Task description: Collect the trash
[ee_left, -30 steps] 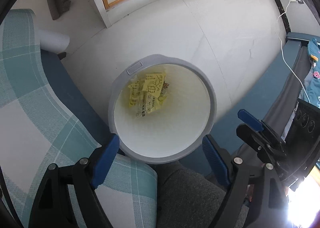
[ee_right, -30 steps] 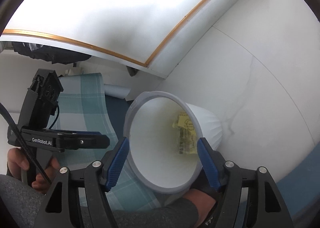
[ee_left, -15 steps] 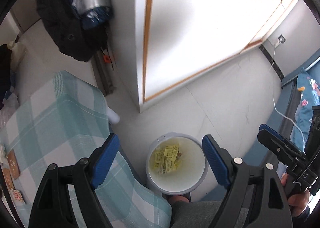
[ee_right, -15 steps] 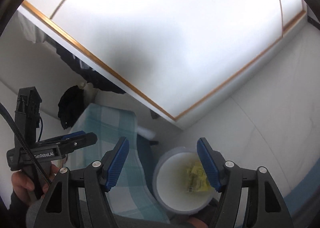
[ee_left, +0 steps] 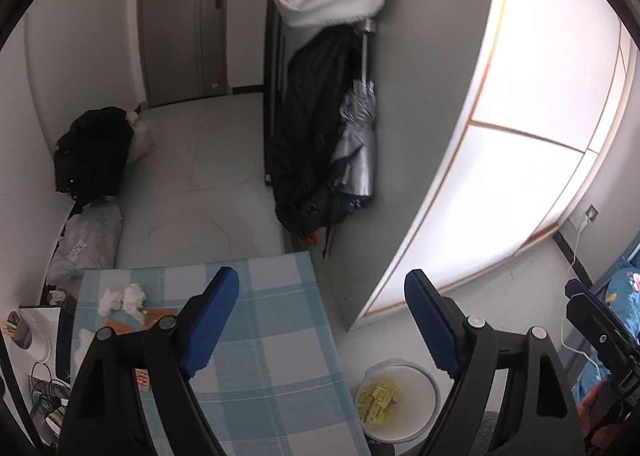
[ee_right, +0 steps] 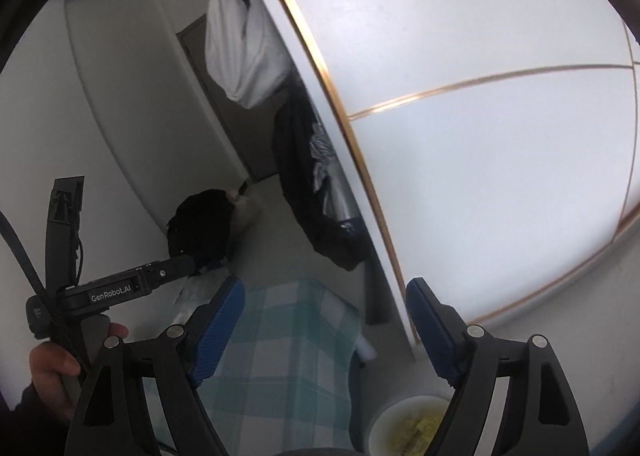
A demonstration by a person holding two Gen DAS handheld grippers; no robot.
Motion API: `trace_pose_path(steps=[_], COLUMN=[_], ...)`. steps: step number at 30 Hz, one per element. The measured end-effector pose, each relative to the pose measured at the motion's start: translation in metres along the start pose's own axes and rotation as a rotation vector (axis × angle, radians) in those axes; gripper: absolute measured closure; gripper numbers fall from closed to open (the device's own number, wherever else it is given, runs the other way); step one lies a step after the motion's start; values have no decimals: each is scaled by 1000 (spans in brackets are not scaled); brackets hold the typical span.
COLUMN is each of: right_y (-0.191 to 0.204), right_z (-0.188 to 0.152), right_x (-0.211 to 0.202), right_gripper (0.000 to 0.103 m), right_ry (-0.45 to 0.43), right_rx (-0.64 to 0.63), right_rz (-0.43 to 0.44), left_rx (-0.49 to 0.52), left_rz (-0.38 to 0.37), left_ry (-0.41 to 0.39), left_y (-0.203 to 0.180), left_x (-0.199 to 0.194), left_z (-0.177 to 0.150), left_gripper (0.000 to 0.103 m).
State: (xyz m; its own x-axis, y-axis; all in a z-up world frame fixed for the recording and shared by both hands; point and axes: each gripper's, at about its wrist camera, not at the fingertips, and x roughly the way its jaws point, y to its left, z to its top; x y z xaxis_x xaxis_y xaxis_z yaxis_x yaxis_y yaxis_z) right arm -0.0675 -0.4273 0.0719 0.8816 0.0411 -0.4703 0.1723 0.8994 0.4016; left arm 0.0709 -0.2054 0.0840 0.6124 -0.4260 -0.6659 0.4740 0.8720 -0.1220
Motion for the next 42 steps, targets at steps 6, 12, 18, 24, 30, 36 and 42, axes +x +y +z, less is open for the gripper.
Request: trace_pose_path(steps=[6, 12, 18, 24, 30, 36, 42], right_y=[77, 143, 200, 245, 271, 285, 292], right_z=[4, -7, -30, -58, -88, -113, -131], right_x=[-1, 12, 45, 80, 113, 145, 174], right_gripper=[11, 4, 2, 1, 1, 1, 1], right_ry=[-53, -74, -65, -19, 26, 98, 182], right_rx=[-107, -206, -280, -347, -384, -420, -447], right_rz=[89, 166, 233, 254, 293, 274, 251], left_rx=[-127, -227, -314, -385, -454, -484, -547], left_rz=[156, 245, 313, 378, 430, 452, 407], left_ry=[-141, -246, -271, -294, -290, -253, -206], left_y=[66, 127, 173, 211, 246, 272, 298], left_x=[-46, -73, -79, -94, -85, -78, -73], left_z=[-2, -19, -45, -73, -95, -112, -115], left_gripper=[19, 6, 5, 5, 5, 5, 5])
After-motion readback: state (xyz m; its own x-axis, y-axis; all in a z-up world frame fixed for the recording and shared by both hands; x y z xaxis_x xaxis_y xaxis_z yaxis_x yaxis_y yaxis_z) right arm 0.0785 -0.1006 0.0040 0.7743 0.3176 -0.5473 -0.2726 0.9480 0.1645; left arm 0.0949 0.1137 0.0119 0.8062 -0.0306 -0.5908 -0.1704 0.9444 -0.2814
